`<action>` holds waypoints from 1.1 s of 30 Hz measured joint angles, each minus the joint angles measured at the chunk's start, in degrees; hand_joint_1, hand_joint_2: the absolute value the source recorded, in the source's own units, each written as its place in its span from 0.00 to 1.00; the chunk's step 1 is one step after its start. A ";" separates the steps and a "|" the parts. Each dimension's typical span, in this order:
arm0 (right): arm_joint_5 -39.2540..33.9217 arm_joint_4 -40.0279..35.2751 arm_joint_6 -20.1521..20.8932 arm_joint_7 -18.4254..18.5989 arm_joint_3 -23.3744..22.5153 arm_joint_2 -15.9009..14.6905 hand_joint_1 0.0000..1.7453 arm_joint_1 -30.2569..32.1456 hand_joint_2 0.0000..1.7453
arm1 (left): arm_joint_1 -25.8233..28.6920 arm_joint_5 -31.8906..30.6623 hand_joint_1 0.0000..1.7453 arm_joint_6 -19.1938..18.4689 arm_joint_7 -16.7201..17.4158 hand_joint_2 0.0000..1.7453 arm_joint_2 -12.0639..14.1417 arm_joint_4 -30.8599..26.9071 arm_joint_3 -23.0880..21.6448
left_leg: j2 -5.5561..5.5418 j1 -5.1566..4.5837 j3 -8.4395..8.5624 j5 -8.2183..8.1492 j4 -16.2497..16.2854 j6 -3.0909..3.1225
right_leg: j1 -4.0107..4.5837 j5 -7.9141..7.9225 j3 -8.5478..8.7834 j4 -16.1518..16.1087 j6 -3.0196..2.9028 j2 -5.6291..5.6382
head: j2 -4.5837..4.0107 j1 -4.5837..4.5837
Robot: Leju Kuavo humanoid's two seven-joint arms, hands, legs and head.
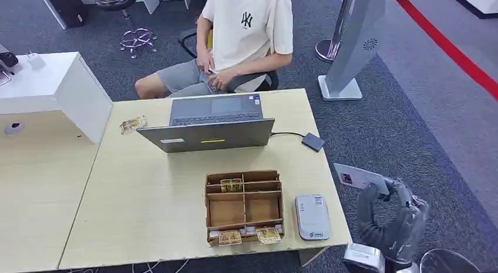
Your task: Pass the card to the sensor for recognition and then transmit it.
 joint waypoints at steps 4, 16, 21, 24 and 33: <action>8.00 -0.68 0.00 -0.04 4.26 0.11 1.00 -2.94 1.00 | -0.14 -1.22 0.00 -0.70 0.13 0.00 0.02 0.00 -0.37 | 0.04 0.00 0.01 0.04 0.00 0.00 | 0.00 0.05 0.00 0.00 -0.05 0.02 | 0.00 -0.02; 30.01 10.96 0.00 4.95 11.53 -0.39 1.00 -20.56 1.00 | -0.89 -4.33 0.00 -2.52 0.18 0.00 0.00 0.02 -3.17 | 0.07 0.00 0.00 0.18 0.01 0.00 | 0.00 0.15 -0.02 0.04 -0.06 0.04 | -0.02 -0.02; 37.79 18.93 0.00 13.53 14.46 -0.39 1.00 -29.85 1.00 | -1.71 -5.38 0.00 -3.52 0.83 0.00 0.00 0.15 -4.74 | 0.02 0.01 -0.03 0.34 0.01 0.02 | 0.00 0.24 -0.07 0.04 -0.06 0.00 | 0.00 0.00; 40.45 22.45 0.00 17.23 15.70 -0.48 1.00 -33.34 1.00 | -1.98 -5.62 0.00 -3.94 1.14 0.00 -0.02 0.24 -5.25 | 0.03 0.01 -0.04 0.35 0.01 0.00 | 0.00 0.25 -0.09 0.04 -0.06 0.02 | 0.00 0.00; 46.39 30.50 -0.04 32.05 21.56 -4.02 1.00 -42.00 1.00 | -2.83 -6.47 0.00 -4.74 1.88 0.00 -0.07 0.31 -6.88 | 0.02 -0.01 -0.12 0.36 0.02 0.00 | 0.00 0.30 -0.18 0.04 -0.02 0.01 | 0.00 0.00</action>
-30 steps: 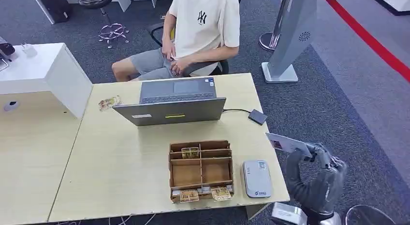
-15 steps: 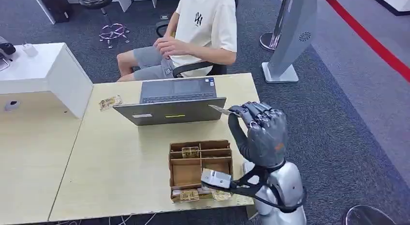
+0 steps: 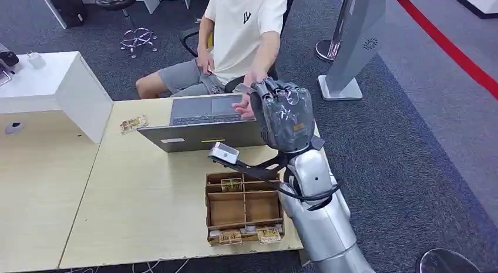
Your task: Pass the card to the sensor for recognition and then transmit it.
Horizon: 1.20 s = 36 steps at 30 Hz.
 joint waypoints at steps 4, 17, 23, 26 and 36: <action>0.05 1.67 0.00 3.44 2.19 -2.18 1.00 -1.71 1.00 | -0.17 -0.02 0.00 -0.02 0.04 0.00 0.00 0.02 -0.42 | -0.01 0.00 -0.02 0.00 0.01 0.00 | 0.00 0.00 -0.01 0.00 0.00 -0.01 | -0.02 0.00; 0.07 4.31 -0.02 16.63 11.20 -10.78 0.00 -4.10 1.00 | -0.11 0.39 0.00 0.00 0.04 0.00 0.00 0.13 -0.68 | -0.02 0.00 -0.08 0.00 0.01 0.00 | 0.00 0.00 -0.07 0.00 0.00 -0.01 | 0.00 0.02; -0.22 2.21 -0.04 17.41 13.47 -12.94 0.00 -2.66 1.00 | 0.04 1.22 0.00 0.48 0.00 0.00 0.00 0.22 -0.68 | -0.03 0.01 -0.08 -0.01 0.01 0.00 | 0.00 0.00 -0.09 0.00 0.00 -0.01 | -0.02 0.00; -3.11 -2.89 -0.13 8.51 11.48 -11.29 0.00 2.23 1.00 | 0.46 1.79 0.00 0.94 -0.15 0.00 0.00 0.22 -0.68 | -0.06 0.01 -0.13 -0.02 0.01 0.00 | 0.00 -0.01 -0.15 0.00 0.00 -0.01 | -0.02 0.00; -22.47 -15.28 -0.20 -29.16 -1.46 3.04 0.00 22.21 1.00 | 1.56 5.29 0.00 2.43 -0.70 0.00 -0.02 0.24 -0.44 | -0.05 0.05 -0.20 -0.12 -0.05 -0.10 | 0.05 -0.16 -0.21 0.00 -0.06 -0.04 | 0.00 0.00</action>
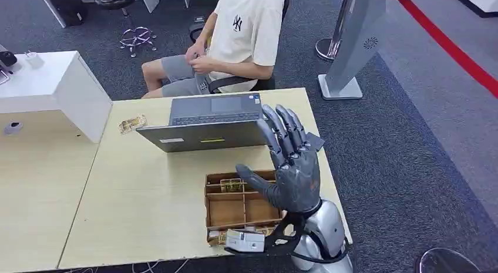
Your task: Pass the card to the sensor for recognition and then transmit it.
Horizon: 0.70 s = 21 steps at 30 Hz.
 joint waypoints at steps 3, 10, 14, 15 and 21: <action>0.18 -1.18 0.00 0.09 -0.50 0.02 0.84 3.76 1.00 | 0.01 0.96 0.00 0.50 0.00 0.00 0.00 0.00 0.22 | 0.00 -0.03 0.02 -0.02 0.01 0.03 | -0.02 0.02 0.02 -0.02 0.02 0.00 | 0.00 0.02; 4.20 -1.20 0.00 5.88 -0.11 -0.20 1.00 9.92 1.00 | 0.15 3.03 0.00 0.76 0.17 0.00 0.00 0.00 0.37 | 0.04 -0.02 0.05 -0.02 0.02 0.03 | -0.02 0.03 0.01 -0.03 0.00 0.04 | 0.00 -0.02; 4.91 -1.03 0.02 6.07 -0.44 -0.24 0.76 10.36 1.00 | 0.21 4.89 0.00 0.85 0.15 0.00 0.02 0.00 0.35 | 0.03 0.00 0.04 -0.02 0.02 0.02 | -0.02 0.03 0.01 -0.02 0.00 0.04 | 0.00 -0.02; 5.35 -0.98 0.02 6.69 -0.52 -0.31 0.38 10.49 1.00 | 0.21 5.05 0.00 0.90 0.15 0.00 0.02 0.00 0.35 | 0.03 0.00 0.04 -0.02 0.02 0.02 | -0.01 0.03 0.01 -0.02 0.00 0.04 | 0.00 0.00; 8.46 0.35 0.02 11.76 -0.39 -1.20 0.34 11.14 1.00 | 0.21 5.11 0.00 1.29 0.15 0.00 0.04 0.00 0.35 | 0.02 -0.01 0.03 -0.01 0.01 0.02 | -0.01 0.03 0.02 -0.02 0.00 0.03 | 0.00 -0.02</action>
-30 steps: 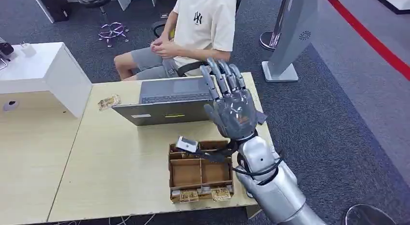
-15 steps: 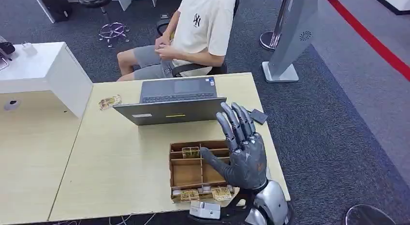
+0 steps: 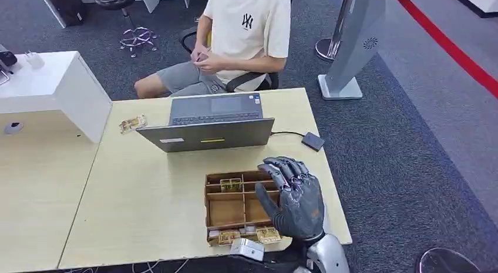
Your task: Pass the card to the sensor for recognition and then transmit it.
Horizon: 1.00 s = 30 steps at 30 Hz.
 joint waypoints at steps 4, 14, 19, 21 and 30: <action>0.35 0.57 -0.02 0.48 0.44 -0.41 0.50 0.05 1.00 | -0.01 0.00 0.00 0.04 0.00 0.00 0.00 0.00 0.00 | 0.00 0.00 0.00 0.00 0.00 0.00 | 0.00 0.00 0.00 0.00 0.00 0.00 | 0.00 0.00; 3.95 3.03 -0.02 7.59 2.38 -2.42 0.75 0.26 1.00 | -0.01 0.15 0.00 0.13 0.00 0.00 0.15 0.00 -0.02 | 0.00 0.00 0.00 0.00 0.00 0.00 | 0.00 0.00 0.00 0.00 0.00 0.00 | -0.02 0.00; 4.70 4.15 -0.02 8.70 2.80 -3.10 0.81 0.55 1.00 | -0.01 0.24 0.00 0.13 0.00 0.00 0.31 0.00 -0.02 | 0.00 0.00 0.00 0.00 0.00 0.00 | 0.00 0.00 0.00 0.00 0.00 0.00 | -0.02 0.00; 4.76 4.52 -0.02 8.81 2.97 -3.39 0.80 0.64 1.00 | 0.00 0.26 0.00 0.13 0.00 0.00 0.33 0.00 -0.02 | 0.00 0.00 -0.01 0.00 0.00 0.00 | 0.00 0.00 0.00 0.00 0.00 0.00 | 0.00 0.00; 5.59 5.99 -0.04 10.75 3.54 -4.28 0.57 0.60 1.00 | -0.01 0.26 0.00 0.15 0.00 0.00 0.42 0.00 -0.02 | 0.00 0.00 -0.01 0.00 0.00 0.00 | 0.00 0.00 0.00 0.00 0.00 0.00 | 0.00 0.00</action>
